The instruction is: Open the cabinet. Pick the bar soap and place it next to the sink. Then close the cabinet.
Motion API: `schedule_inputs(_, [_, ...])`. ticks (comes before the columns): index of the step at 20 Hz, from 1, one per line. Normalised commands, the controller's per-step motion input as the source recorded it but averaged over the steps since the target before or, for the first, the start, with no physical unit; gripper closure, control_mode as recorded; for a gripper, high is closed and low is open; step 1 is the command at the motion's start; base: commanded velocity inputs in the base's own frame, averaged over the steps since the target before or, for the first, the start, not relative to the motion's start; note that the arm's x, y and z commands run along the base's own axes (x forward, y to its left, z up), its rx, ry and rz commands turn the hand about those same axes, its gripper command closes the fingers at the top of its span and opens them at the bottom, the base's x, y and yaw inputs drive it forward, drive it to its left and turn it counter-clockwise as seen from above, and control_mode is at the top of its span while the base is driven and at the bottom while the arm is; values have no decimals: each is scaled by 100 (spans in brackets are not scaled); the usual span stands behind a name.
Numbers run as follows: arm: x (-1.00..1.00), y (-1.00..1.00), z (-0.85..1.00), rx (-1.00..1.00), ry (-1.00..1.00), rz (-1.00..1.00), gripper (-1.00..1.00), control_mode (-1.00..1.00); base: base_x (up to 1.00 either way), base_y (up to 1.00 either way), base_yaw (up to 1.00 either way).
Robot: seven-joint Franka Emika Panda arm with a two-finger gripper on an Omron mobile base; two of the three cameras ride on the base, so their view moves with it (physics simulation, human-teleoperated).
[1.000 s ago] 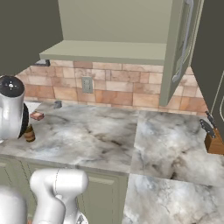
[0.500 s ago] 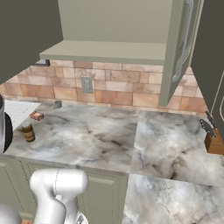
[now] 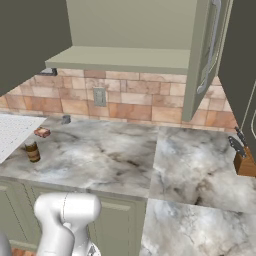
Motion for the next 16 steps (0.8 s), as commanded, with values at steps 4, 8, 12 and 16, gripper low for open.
schedule_inputs(4, [32,46,25,-1,-15,0,-100,-100,0,0,0])
schedule_inputs(8, [57,36,2,0,-3,-9,-100,-100,0,0,0])
schedule_inputs(12, [57,41,1,0,0,-12,-100,-100,0,0,0])
schedule_inputs(16, [52,35,3,0,-2,-12,-100,-100,0,0,0])
